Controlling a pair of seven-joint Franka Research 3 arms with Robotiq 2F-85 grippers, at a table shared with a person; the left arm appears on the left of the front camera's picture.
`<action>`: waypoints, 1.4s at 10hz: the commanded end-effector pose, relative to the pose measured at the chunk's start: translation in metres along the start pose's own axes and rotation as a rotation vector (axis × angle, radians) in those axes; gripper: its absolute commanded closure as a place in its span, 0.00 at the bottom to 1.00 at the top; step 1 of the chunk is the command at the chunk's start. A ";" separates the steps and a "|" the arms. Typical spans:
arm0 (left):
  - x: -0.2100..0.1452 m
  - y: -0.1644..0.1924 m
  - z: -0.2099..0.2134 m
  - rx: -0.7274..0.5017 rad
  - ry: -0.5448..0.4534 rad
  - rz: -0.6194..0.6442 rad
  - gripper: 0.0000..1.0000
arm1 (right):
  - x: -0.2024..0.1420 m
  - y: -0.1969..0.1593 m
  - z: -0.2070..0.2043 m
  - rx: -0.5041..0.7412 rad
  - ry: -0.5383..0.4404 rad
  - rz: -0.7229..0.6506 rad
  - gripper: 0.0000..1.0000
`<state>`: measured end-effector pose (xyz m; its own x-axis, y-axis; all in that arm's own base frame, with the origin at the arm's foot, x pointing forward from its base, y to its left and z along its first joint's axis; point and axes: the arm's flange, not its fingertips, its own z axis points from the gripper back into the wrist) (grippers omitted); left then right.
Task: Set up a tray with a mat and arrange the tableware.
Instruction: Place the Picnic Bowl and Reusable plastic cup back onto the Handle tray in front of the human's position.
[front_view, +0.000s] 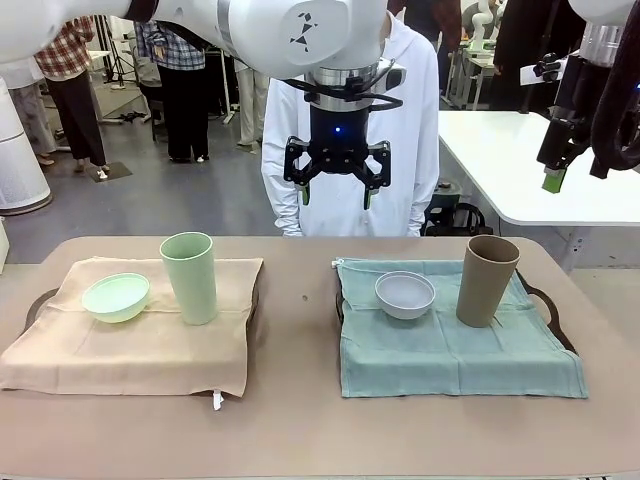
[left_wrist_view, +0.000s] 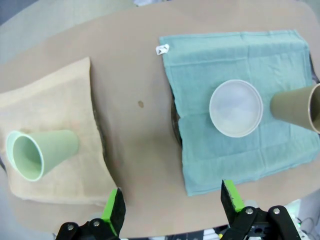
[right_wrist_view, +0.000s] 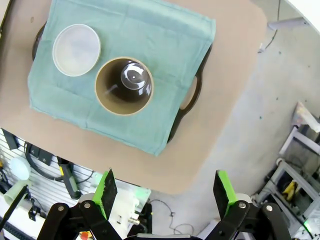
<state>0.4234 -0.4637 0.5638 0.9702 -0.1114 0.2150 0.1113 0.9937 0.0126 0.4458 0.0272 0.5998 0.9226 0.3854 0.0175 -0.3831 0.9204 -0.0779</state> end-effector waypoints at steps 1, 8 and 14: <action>0.000 0.000 0.000 0.000 0.000 0.000 0.00 | 0.000 0.000 0.000 0.000 0.000 0.000 0.00; 0.030 0.264 0.001 -0.118 0.260 -0.138 0.00 | -0.065 -0.096 -0.017 0.262 -0.025 -0.165 0.00; -0.070 0.413 -0.006 -0.278 0.130 0.113 0.00 | -0.155 -0.212 -0.014 0.499 -0.134 -0.354 0.00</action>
<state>0.4263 -0.0557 0.5536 0.9977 -0.0624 0.0266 0.0668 0.9712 -0.2289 0.3758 -0.2305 0.5962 0.9957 0.0202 0.0899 -0.0554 0.9107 0.4094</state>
